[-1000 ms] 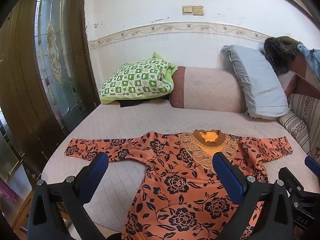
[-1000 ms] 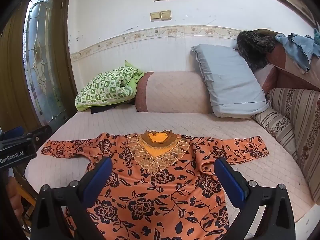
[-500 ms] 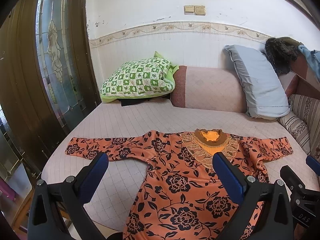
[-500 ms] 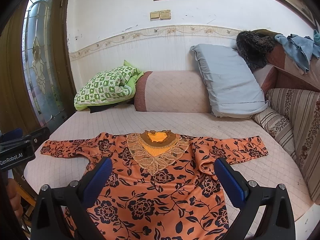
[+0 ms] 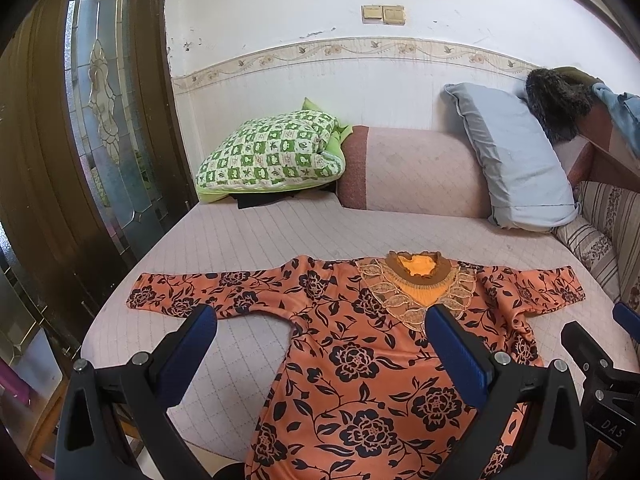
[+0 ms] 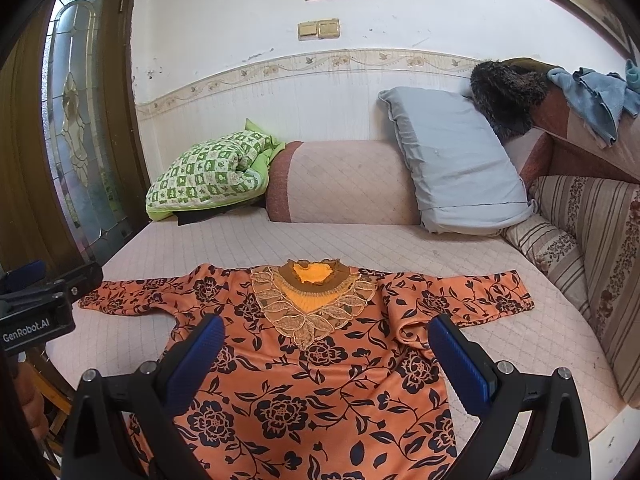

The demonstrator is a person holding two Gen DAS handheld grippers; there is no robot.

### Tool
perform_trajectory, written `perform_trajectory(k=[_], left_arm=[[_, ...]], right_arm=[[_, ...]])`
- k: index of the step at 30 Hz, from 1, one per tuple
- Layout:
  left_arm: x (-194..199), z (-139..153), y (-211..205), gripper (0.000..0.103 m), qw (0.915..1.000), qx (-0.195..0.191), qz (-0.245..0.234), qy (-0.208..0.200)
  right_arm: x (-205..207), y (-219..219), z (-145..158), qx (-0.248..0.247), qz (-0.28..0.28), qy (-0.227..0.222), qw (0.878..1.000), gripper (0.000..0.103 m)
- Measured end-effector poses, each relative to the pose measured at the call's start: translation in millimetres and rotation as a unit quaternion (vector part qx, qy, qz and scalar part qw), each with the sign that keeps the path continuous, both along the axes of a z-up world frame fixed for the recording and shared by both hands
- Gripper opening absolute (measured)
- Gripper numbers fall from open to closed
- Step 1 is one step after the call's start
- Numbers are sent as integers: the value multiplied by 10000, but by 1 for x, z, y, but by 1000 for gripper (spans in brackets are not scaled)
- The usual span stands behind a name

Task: Fold small clothes

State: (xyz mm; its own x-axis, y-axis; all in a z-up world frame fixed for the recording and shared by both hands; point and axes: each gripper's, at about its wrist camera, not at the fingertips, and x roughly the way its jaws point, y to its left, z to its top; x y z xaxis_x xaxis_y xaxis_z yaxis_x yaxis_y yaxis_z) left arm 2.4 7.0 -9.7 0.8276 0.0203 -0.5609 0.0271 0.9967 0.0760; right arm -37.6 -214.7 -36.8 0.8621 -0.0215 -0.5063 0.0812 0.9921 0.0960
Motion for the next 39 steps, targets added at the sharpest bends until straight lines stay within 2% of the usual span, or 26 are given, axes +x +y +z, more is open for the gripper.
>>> perform_trajectory(k=[15,29,35,37,39], left_arm=[[9,-7,-5,103,9999,57,-57,117],[33,-29,-22,103,9990,57,-181,400],[54,-59,-36,103,9949,84,-457,893],[61,-72,-38,103,9923,69,-507,1127],[68,-86,-38,103,9889,23,-529,1385]], right_arm=[[5,1,-8,-16,-40,102,9999,103],[26,-33,-37,265,-327,371,9984,103],[45,-78,-68,495,-678,622,9945,103],[55,-114,-86,723,-1011,766,9893,103],[65,-165,-107,1158,-1484,829,9786,102]])
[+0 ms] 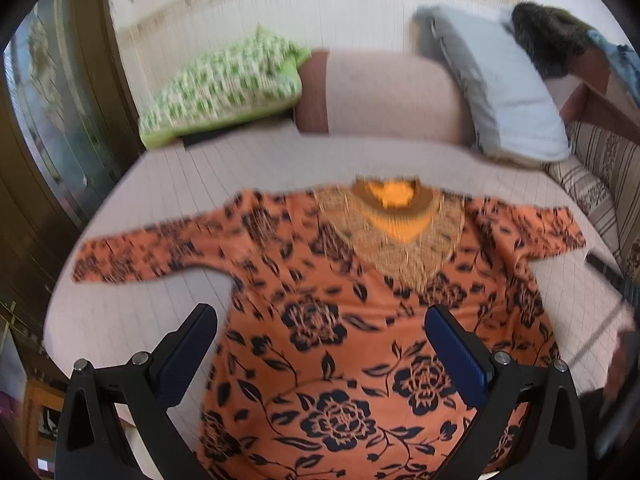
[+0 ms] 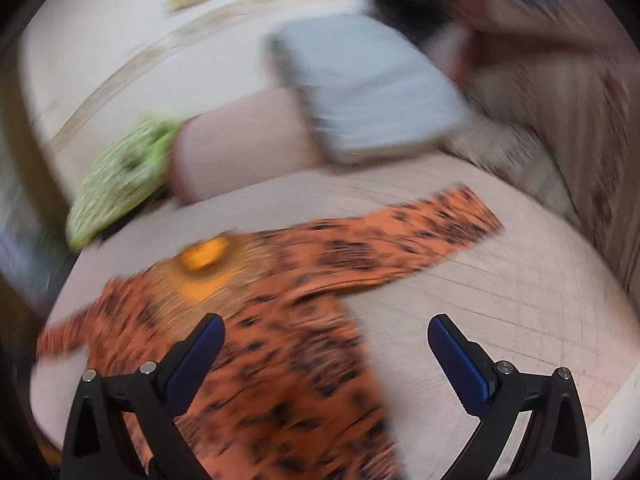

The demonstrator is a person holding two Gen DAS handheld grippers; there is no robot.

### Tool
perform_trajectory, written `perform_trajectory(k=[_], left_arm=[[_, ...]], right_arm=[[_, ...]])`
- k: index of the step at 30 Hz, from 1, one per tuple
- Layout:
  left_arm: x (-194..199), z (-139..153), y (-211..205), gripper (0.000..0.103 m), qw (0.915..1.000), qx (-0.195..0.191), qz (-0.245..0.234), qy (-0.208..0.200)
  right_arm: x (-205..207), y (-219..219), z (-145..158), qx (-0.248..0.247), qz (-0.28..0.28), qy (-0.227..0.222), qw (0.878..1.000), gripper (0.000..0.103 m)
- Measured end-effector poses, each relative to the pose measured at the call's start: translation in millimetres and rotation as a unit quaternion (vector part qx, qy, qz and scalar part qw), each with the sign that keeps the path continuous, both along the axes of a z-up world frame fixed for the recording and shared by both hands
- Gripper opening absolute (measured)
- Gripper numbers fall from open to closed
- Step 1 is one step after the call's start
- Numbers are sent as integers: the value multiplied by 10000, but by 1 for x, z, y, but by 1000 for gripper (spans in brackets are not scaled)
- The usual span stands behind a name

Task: Fold small clothes
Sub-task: 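Grasp a sleeve cuff with the right gripper and lift it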

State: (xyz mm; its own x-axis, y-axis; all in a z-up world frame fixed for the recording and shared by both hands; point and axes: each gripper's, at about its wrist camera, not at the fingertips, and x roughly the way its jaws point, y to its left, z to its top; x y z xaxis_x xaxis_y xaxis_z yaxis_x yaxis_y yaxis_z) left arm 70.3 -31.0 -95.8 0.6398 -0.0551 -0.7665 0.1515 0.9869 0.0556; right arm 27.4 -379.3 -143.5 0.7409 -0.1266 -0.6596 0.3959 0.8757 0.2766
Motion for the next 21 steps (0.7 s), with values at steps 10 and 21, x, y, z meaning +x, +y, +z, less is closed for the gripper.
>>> perform_trajectory(k=[10,21], left_arm=[[23,-43,1,103,9968,157,310,714],[38,-50,-33,103,9950,536,91,833]], right_arm=[[43,-229,-99,2694,-2141,-417,9380,71],[105,-280,-133,2412,-2273,-307,9430,51]])
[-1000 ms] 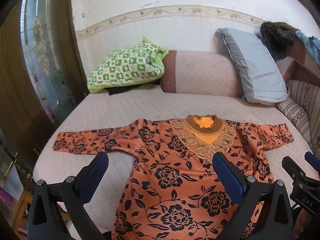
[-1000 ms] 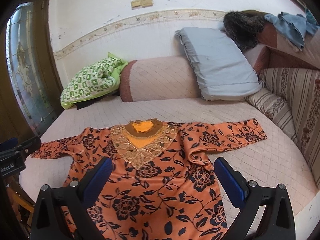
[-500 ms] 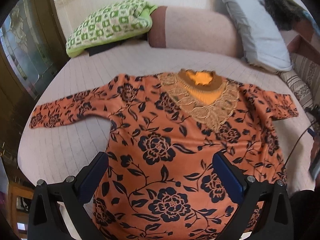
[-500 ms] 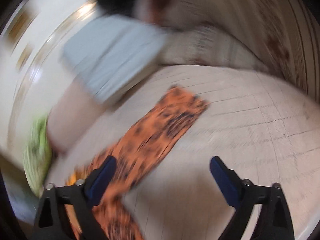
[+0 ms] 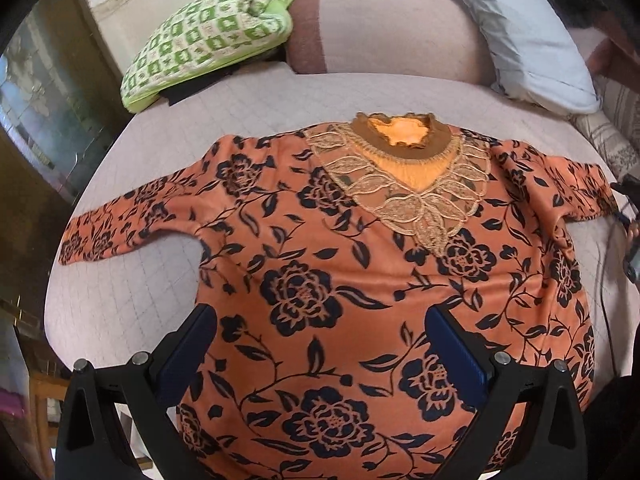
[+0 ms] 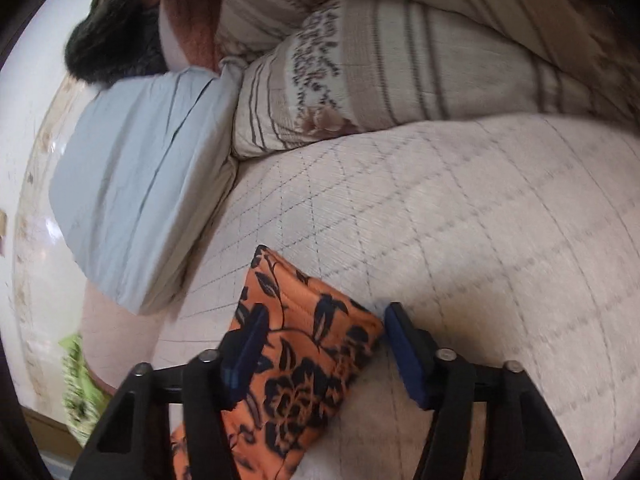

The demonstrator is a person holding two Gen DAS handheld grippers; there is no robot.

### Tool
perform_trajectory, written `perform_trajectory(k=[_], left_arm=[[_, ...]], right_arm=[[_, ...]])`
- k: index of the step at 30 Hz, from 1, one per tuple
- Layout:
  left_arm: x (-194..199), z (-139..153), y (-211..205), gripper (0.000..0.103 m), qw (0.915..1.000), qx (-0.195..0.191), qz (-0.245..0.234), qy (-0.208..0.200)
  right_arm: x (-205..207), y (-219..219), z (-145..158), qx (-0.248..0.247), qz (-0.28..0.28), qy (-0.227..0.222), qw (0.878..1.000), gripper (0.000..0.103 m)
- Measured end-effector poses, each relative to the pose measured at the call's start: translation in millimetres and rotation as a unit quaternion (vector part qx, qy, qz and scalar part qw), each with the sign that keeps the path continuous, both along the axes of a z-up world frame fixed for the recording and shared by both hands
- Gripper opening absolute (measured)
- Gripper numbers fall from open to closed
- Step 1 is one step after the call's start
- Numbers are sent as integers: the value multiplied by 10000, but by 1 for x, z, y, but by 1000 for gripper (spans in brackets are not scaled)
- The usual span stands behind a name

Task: Fold small clothes

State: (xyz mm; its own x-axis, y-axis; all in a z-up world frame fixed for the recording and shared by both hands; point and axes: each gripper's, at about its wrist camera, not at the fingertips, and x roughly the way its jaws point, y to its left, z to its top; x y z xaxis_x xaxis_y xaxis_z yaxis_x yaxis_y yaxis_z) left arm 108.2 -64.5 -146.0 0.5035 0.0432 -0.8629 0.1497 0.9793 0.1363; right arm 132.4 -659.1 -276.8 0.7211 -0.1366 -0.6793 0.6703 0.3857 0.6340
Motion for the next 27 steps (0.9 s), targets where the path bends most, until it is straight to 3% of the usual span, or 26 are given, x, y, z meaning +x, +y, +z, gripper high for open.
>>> perform_trajectory(k=[2,5,9,14,17,21,27], left_arm=[[1,2,-3,103,10000,-16,-29,-10],[1,6,1,103,10000,-39,-12,-66],[1,10,26,103,9996,-149,211,-116],[0,14,75,103,9972,-311,646,-212],[-6,23,105,103,9944,-359,903,-413],[-15,32,143,103,9908,-369,1151,-604],[-29,30,194,103,9857,-415,1496,-650]], right_arm=[[11,1,-1,-80,253,134,9996,7],[19,12,9,-172,456,78,9988,7],[20,54,60,-656,990,-670,9907,7],[30,147,124,-707,1904,-1694,9644,7],[49,219,147,-557,2469,-1986,9468,7],[78,323,160,-443,3178,-2002,9257,7],[121,470,141,-233,3952,-1562,9049,8]])
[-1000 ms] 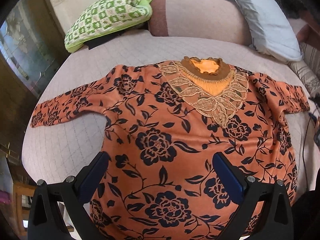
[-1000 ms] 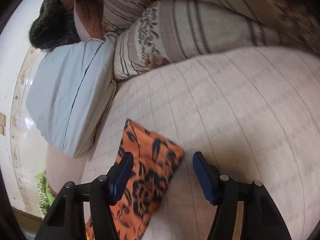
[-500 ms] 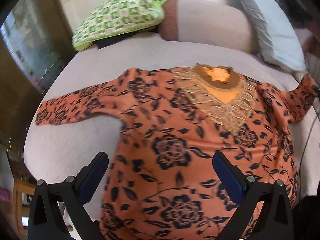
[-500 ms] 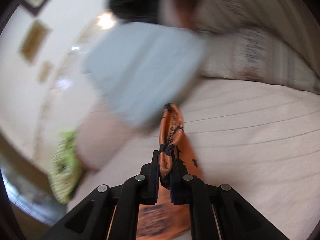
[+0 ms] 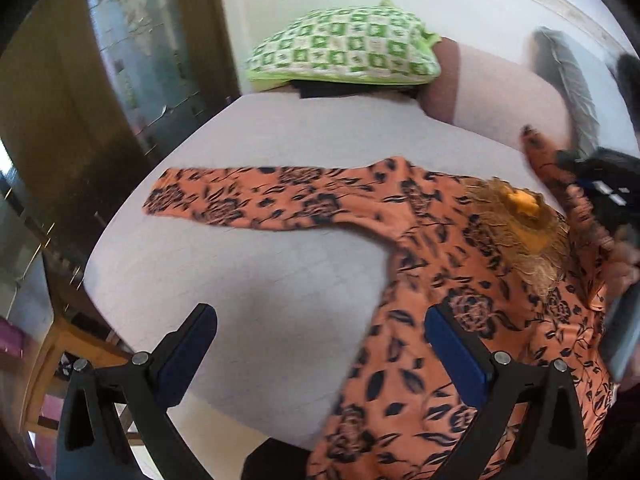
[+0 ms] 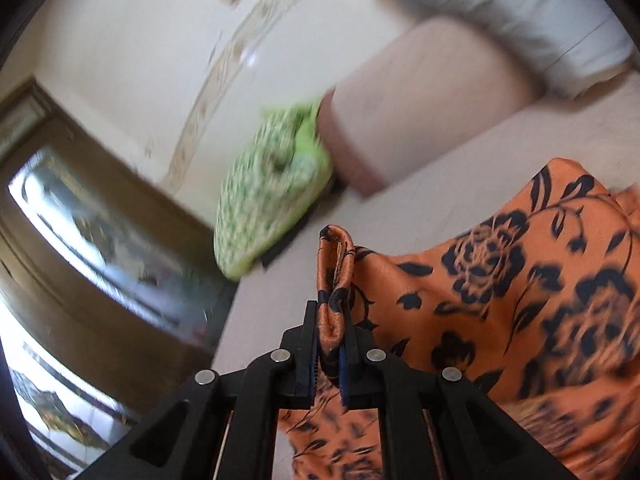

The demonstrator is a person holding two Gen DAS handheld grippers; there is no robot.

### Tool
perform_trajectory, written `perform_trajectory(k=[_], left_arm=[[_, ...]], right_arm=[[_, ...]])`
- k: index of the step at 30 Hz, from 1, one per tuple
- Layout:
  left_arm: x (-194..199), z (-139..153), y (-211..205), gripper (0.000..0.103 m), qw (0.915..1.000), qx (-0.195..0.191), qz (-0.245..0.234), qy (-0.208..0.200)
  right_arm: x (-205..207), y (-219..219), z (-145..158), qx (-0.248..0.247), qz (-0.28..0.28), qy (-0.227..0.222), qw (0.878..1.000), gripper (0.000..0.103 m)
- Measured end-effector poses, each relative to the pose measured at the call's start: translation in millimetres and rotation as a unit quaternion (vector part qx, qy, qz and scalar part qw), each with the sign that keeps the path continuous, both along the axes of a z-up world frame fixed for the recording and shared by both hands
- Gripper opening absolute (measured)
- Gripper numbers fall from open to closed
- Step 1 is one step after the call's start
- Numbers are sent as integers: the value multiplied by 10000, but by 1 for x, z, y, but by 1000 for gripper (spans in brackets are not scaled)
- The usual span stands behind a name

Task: Fold small clothes

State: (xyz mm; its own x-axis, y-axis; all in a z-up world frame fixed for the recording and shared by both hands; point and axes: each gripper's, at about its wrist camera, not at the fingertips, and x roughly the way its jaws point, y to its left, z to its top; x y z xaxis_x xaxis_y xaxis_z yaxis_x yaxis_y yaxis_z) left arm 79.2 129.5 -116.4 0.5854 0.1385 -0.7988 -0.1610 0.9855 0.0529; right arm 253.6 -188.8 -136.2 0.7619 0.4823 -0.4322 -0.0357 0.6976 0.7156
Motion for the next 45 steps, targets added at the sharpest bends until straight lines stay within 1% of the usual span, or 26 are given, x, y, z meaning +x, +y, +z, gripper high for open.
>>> perform_trajectory(k=[1,3,4,5,6,7,8,11,14,15,17,21,23,26,29,31,32,34,36,37,38,39,40,42,44,45], left_arm=[[-3,-1,8,103,10000,-20,55,15],[-7,-2,20,103,9999,-17,142,29],[-9,-3,26,103,9998,-14,187,31],[-11,-3,32,103,9997,-20,225,28],[-13,-3,38,103,9996,-30,281,27],[-14,-4,43,103,9995,-46,316,27],[-14,-5,48,103,9993,-62,356,31],[-14,-12,67,103,9984,-245,495,117],[-9,-25,92,103,9943,-730,712,305],[-5,-31,104,103,9915,-963,793,362],[5,-42,119,103,9868,-1252,921,454],[33,-63,157,103,9739,-1816,1215,622],[49,-68,179,103,9664,-2049,1424,616],[73,-71,210,103,9585,-2264,1654,520],[98,-75,240,103,9515,-2415,1833,518],[114,-83,257,103,9432,-2673,1867,643],[120,-88,266,103,9368,-2836,1926,703],[131,-98,283,103,9219,-3163,2119,722],[138,-105,294,101,9121,-3384,2216,667],[142,-109,299,97,9066,-3506,2263,635],[145,-113,303,90,9012,-3606,2325,614],[148,-116,306,88,8985,-3647,2369,601],[152,-118,310,88,8983,-3640,2405,515],[159,-115,313,85,9032,-3578,2352,307],[166,-117,318,64,9034,-3604,2311,226],[170,-119,322,59,9014,-3637,2340,203]], right_arm=[[6,21,-3,-82,137,93,9998,11],[14,62,-16,-337,444,395,9977,13],[16,77,-23,-500,617,568,9952,20],[13,87,-27,-602,813,693,9925,41],[13,99,-31,-661,1051,786,9891,58],[9,107,-34,-614,1205,749,9880,76],[4,109,-33,-597,1231,649,9885,76],[-17,99,-33,-875,1264,425,9872,76],[-33,70,-37,-1205,1128,408,9854,76],[-39,55,-39,-1262,1056,421,9855,76],[-51,29,-49,-1353,907,482,9855,76],[-72,-11,-71,-1562,674,661,9832,75],[-79,-20,-80,-1681,625,715,9812,75],[-88,-25,-95,-1613,704,642,9823,74],[-89,-21,-110,-1823,696,586,9790,74],[-92,-12,-111,-2140,688,409,9735,74],[-91,-10,-111,-2213,709,400,9718,75],[-90,-8,-113,-2259,736,410,9705,75],[-89,-10,-115,-2186,729,398,9723,75],[-89,-11,-115,-2149,726,390,9731,76],[-90,-12,-115,-2126,725,385,9737,76],[-90,-12,-115,-2119,726,383,9739,76],[-90,-13,-116,-2116,730,383,9739,76],[-89,-14,-116,-2094,725,382,9744,76],[-90,-15,-116,-2028,725,375,9758,76],[-89,-15,-117,-2003,725,374,9763,76]])
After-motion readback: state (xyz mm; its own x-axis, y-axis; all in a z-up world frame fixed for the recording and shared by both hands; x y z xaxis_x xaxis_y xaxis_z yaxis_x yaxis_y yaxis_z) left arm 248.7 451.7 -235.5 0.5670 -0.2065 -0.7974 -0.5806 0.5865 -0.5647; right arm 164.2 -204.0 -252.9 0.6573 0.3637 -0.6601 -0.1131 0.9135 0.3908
